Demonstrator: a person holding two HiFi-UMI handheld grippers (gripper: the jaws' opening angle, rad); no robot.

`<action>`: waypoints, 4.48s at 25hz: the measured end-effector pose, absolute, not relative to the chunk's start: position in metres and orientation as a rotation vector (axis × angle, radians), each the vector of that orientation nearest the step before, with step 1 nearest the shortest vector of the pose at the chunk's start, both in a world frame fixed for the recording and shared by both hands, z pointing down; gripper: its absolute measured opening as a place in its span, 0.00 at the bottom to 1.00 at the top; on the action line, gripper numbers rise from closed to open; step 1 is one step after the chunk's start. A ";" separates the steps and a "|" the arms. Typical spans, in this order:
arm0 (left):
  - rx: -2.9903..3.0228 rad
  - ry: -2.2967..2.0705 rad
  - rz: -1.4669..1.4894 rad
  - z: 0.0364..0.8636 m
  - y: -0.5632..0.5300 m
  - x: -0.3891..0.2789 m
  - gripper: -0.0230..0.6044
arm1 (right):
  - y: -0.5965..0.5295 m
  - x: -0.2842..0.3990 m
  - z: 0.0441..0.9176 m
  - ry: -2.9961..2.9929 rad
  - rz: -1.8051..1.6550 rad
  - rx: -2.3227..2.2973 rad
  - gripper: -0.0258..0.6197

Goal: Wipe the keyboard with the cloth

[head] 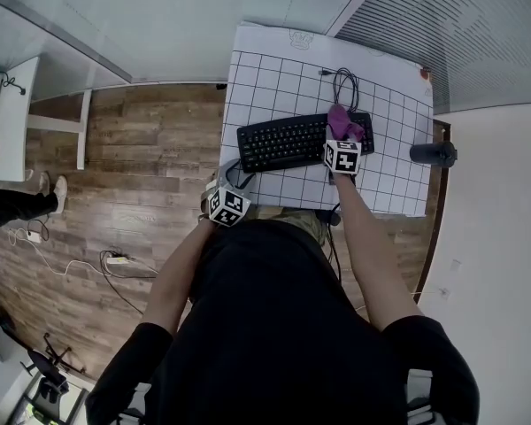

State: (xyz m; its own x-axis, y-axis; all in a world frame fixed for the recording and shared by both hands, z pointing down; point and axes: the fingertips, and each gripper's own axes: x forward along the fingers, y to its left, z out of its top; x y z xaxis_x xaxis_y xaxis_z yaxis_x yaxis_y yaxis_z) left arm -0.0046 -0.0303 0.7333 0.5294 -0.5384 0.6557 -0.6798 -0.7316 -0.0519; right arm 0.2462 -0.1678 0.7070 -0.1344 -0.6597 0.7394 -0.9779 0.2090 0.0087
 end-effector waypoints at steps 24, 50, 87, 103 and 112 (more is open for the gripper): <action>2.561 -1.049 0.990 0.732 -0.031 -0.004 0.39 | -0.161 0.202 0.706 -1.911 0.706 1.511 0.11; 2.567 -1.054 0.989 0.732 -0.031 -0.004 0.39 | -0.145 0.134 0.707 -2.012 0.670 1.352 0.11; 2.564 -1.059 0.995 0.732 -0.032 -0.005 0.39 | -0.115 0.025 0.709 -2.155 0.561 0.974 0.11; 2.569 -1.052 0.990 0.732 -0.031 -0.004 0.39 | -0.101 -0.024 0.708 -2.239 0.712 0.740 0.11; 2.559 -1.052 0.993 0.732 -0.030 -0.005 0.38 | -0.096 -0.049 0.690 -2.383 0.942 0.643 0.11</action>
